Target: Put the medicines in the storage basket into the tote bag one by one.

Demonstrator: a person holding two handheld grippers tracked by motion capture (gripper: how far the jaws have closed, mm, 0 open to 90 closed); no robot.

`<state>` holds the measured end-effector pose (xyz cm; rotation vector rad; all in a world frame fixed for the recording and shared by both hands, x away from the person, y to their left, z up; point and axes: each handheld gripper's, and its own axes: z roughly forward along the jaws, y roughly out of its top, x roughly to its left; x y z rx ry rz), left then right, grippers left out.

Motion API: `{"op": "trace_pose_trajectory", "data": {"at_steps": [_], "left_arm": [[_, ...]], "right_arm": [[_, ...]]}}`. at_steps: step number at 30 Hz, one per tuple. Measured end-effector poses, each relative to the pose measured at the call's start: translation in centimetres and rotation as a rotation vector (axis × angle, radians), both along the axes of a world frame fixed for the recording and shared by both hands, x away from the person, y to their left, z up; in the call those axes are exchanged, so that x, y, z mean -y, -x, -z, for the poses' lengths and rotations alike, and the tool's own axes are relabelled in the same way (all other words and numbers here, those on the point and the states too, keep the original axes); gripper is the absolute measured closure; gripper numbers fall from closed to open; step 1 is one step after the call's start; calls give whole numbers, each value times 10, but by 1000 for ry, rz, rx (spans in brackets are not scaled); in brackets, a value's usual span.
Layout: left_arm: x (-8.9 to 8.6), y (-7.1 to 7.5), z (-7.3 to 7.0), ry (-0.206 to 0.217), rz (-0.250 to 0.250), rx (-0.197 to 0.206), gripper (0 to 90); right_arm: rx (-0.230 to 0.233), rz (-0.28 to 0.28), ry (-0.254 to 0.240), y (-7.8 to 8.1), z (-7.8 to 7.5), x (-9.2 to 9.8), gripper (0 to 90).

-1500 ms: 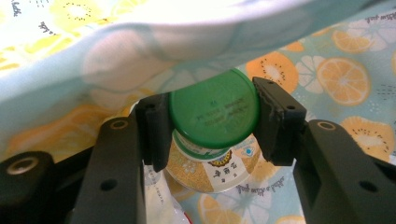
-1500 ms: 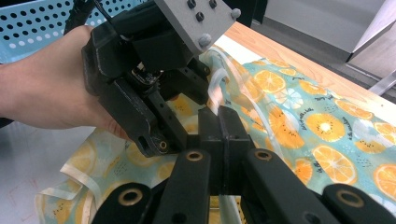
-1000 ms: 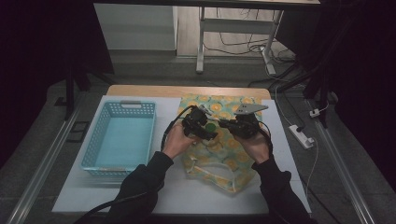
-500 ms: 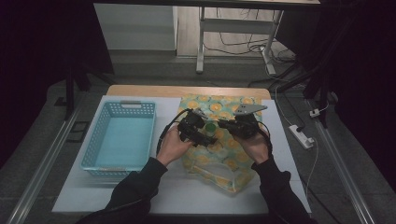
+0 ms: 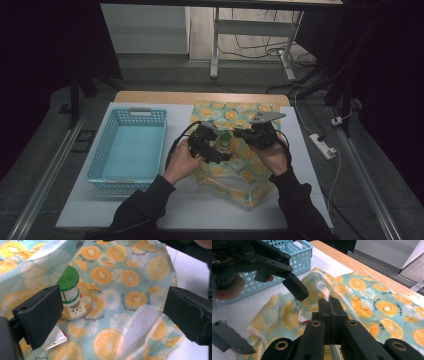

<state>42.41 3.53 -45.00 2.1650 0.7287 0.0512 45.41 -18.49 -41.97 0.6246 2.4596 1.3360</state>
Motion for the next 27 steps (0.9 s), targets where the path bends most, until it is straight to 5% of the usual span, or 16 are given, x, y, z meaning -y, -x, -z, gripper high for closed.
{"op": "trace_pose_trajectory", "data": {"at_steps": [8, 15, 19, 27], "left_arm": [[-8, 15, 6, 48, 10, 20, 0], [-9, 27, 15, 12, 38, -8, 0], [-6, 32, 22, -48, 29, 11, 0], [-3, 38, 35, -75, 20, -8, 0]], "right_arm": [[0, -3, -6, 1, -2, 0, 900], [-5, -8, -5, 2, -1, -1, 900], [-5, -8, -5, 2, -1, -1, 900], [-6, -10, -5, 3, -1, -1, 900]]}}
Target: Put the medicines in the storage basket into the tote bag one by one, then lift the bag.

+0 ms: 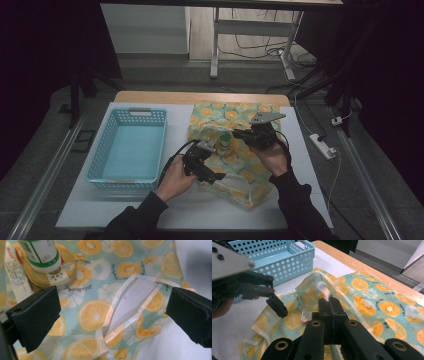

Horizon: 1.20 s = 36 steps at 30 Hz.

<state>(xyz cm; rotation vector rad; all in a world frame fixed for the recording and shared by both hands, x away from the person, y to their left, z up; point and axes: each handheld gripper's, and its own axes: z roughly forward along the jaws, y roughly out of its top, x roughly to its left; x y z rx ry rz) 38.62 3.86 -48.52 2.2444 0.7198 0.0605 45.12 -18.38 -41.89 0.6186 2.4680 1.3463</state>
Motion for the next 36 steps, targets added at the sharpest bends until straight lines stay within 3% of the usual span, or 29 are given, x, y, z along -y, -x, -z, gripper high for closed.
{"op": "trace_pose_trajectory", "data": {"at_steps": [14, 20, 24, 29, 36], "left_arm": [[12, -8, 33, -119, 6, -10, 13], [15, -14, 43, -148, -12, 3, 16], [18, -14, 48, -195, -2, 30, 30], [18, -11, 45, -192, 11, 37, 133], [18, -11, 38, -194, 25, 22, 475]], "right_arm": [[-2, -6, 6, 1, 1, -2, 900], [-6, -6, 10, 1, 2, -1, 900], [-7, -5, 11, 1, 3, 0, 900], [-9, -6, 13, 0, 4, -1, 900], [-8, -6, 16, 1, 4, -2, 900]]}}
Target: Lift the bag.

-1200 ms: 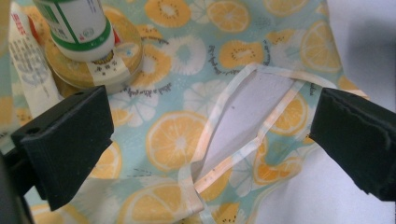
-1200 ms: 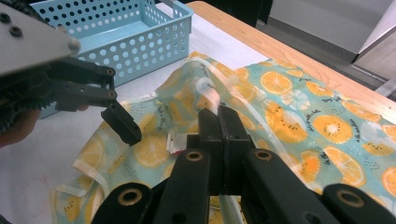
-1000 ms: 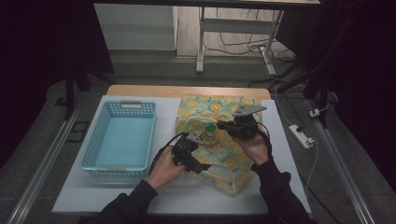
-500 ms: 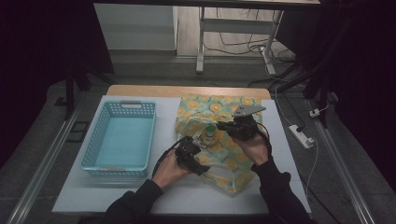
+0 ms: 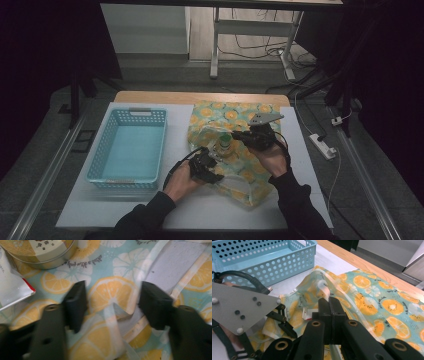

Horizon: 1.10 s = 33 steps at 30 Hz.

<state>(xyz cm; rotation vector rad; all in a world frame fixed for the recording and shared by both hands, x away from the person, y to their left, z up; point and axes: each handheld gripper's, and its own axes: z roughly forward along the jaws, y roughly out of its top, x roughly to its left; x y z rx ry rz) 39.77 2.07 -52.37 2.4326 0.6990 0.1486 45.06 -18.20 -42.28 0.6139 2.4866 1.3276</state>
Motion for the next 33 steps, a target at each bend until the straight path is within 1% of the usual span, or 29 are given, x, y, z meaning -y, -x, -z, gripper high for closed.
{"op": "trace_pose_trajectory", "data": {"at_steps": [3, 6, 8, 11, 12, 16, 17, 18, 19, 20, 22, 27, 31, 33], "left_arm": [[-1, -3, -2, 0, -21, -15, 617], [-2, -5, -3, 1, -35, -34, 705], [-1, -5, -3, 2, -34, -42, 786], [0, -5, -3, 4, -28, -53, 849], [1, -5, -3, 5, -34, -58, 878], [3, -5, -5, 5, -81, -87, 889], [4, -5, -6, 4, -90, -89, 890], [4, -4, -6, 2, -97, -80, 891], [4, -4, -7, -1, -98, -71, 891], [4, -4, -7, 2, -98, -72, 892], [4, -3, -9, 16, -96, -63, 892], [4, -1, -16, 28, -101, -63, 892], [4, -1, -22, 43, -111, -70, 892], [3, -2, -24, 59, -123, -83, 892]], "right_arm": [[-2, -1, 2, 0, 0, 0, 900], [-3, -1, 2, 0, 1, 0, 900], [-4, -1, 4, 0, 1, 0, 900], [-5, -1, 7, 0, 2, 0, 900], [-5, -1, 7, 0, 2, 0, 900], [-7, -3, 7, 0, 2, -1, 900], [-8, -2, 9, 0, 3, -1, 900], [-10, -1, 12, 0, 3, 0, 900], [-10, -1, 12, 0, 3, 0, 900], [-10, -1, 11, 0, 3, 0, 900], [-11, -1, 11, -1, 4, 0, 900], [-12, -1, 11, -1, 3, 2, 900], [-11, -2, 8, 0, 2, 2, 900], [-11, -1, 8, 0, 2, 3, 900]]}}
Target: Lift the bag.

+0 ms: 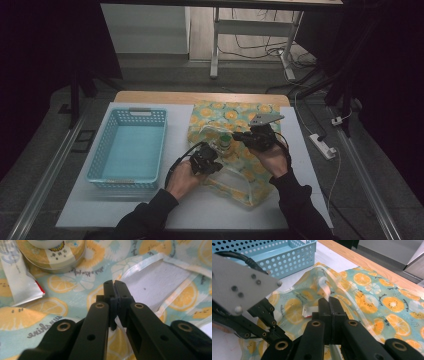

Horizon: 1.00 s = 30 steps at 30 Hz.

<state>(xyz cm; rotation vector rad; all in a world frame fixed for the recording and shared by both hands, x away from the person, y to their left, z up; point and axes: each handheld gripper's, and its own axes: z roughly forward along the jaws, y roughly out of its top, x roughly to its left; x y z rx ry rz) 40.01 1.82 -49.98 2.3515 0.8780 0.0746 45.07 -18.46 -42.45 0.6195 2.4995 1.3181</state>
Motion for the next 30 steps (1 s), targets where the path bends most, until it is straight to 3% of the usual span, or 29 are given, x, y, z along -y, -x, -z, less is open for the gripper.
{"op": "trace_pose_trajectory", "data": {"at_steps": [30], "left_arm": [[-25, -5, -50, 171, -14, -17, 894]], "right_arm": [[-8, -28, -32, 4, -13, 1, 900]]}}
